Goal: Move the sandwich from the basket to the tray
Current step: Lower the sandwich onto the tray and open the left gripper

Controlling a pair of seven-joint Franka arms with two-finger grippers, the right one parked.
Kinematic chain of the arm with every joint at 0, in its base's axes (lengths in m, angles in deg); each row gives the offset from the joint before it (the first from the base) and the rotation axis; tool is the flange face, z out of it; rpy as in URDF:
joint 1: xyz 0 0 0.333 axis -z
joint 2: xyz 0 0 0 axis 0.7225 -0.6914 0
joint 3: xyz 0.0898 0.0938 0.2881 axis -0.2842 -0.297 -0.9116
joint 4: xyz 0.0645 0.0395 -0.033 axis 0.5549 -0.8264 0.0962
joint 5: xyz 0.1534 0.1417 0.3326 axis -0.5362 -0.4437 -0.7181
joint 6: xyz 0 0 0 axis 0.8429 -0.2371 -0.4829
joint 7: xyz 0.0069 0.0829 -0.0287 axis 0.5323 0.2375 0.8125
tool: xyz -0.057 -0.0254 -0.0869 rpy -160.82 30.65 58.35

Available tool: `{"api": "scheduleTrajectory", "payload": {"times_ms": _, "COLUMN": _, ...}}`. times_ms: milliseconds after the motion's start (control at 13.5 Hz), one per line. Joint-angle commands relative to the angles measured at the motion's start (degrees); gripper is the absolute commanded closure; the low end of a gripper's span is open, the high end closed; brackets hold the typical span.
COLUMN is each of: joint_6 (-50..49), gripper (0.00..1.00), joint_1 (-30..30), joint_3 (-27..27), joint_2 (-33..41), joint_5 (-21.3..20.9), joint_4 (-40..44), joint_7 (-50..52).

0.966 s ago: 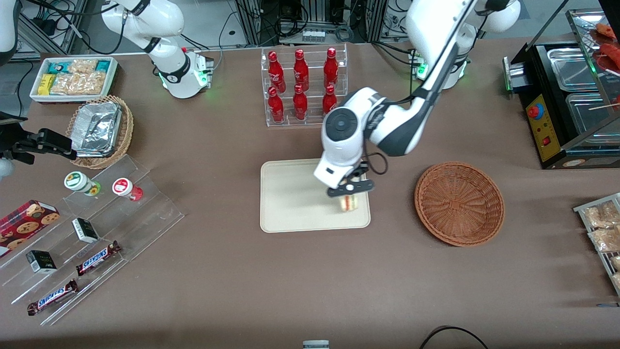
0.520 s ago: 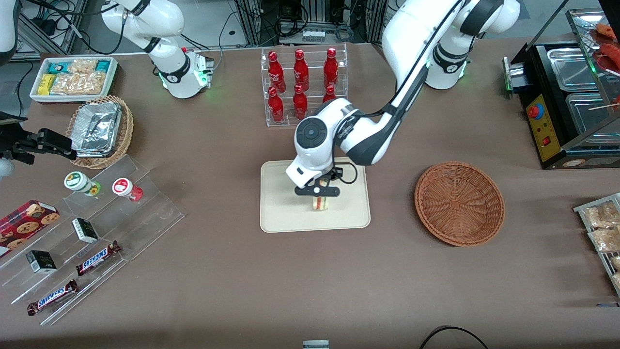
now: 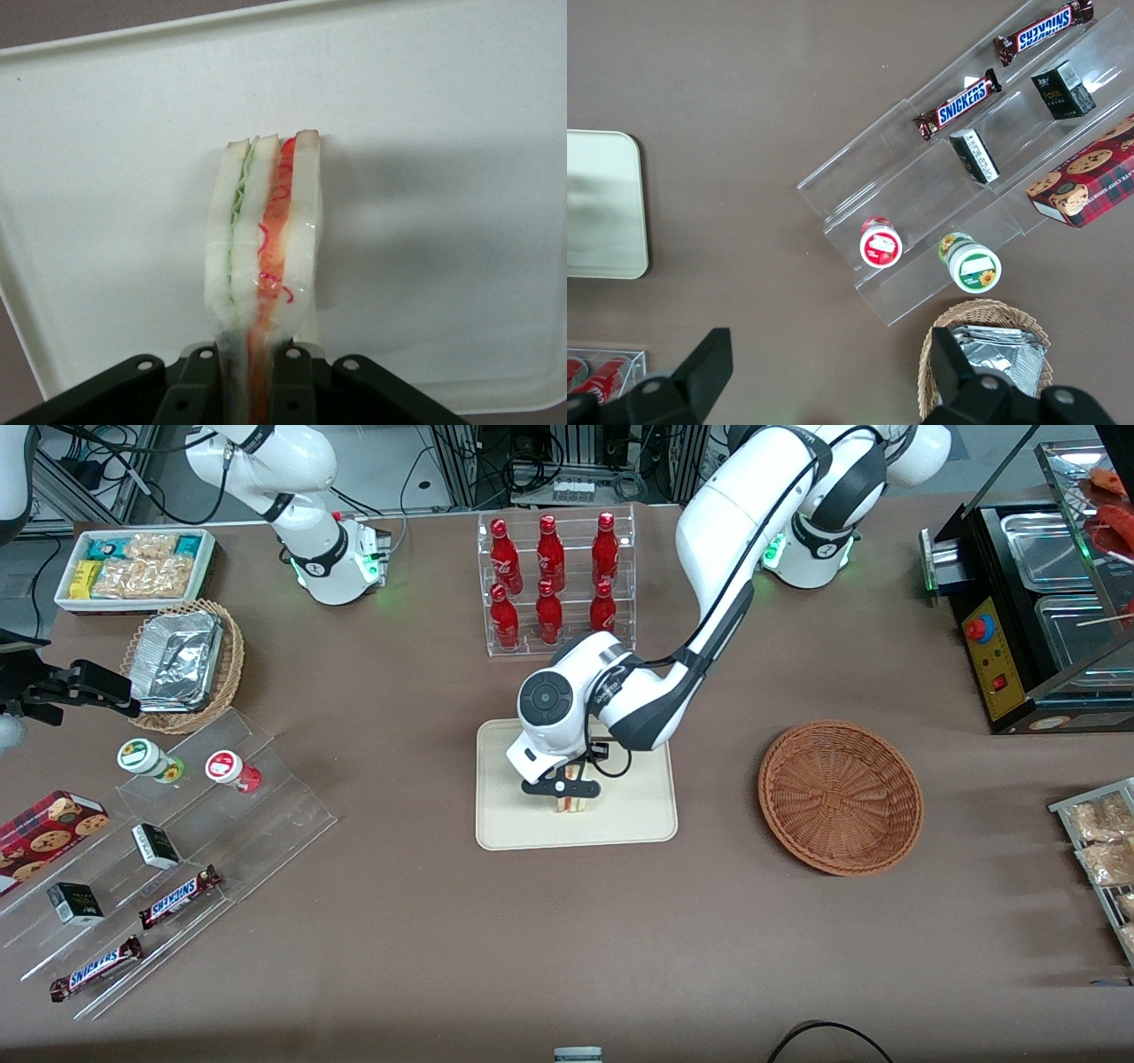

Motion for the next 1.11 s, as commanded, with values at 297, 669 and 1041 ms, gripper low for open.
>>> {"api": "scheduleTrajectory", "payload": {"times_ms": 297, "joint_6": -2.74, "gripper": 1.00, "joint_1": 0.89, "joint_3": -0.60, "joint_2": -1.88, "joint_5": -0.01, "joint_4": 3.88, "joint_7": 3.97}}
{"api": "scheduleTrajectory", "payload": {"times_ms": 669, "joint_6": -2.21, "gripper": 1.00, "joint_1": 1.06, "joint_3": -0.60, "joint_2": -3.11, "joint_5": -2.12, "joint_4": 3.88, "joint_7": 3.35}}
{"api": "scheduleTrajectory", "payload": {"times_ms": 1041, "joint_6": -2.03, "gripper": 0.00, "joint_1": 1.42, "joint_3": -0.60, "joint_2": -3.20, "joint_5": -2.12, "joint_4": 3.79, "joint_7": 3.18}}
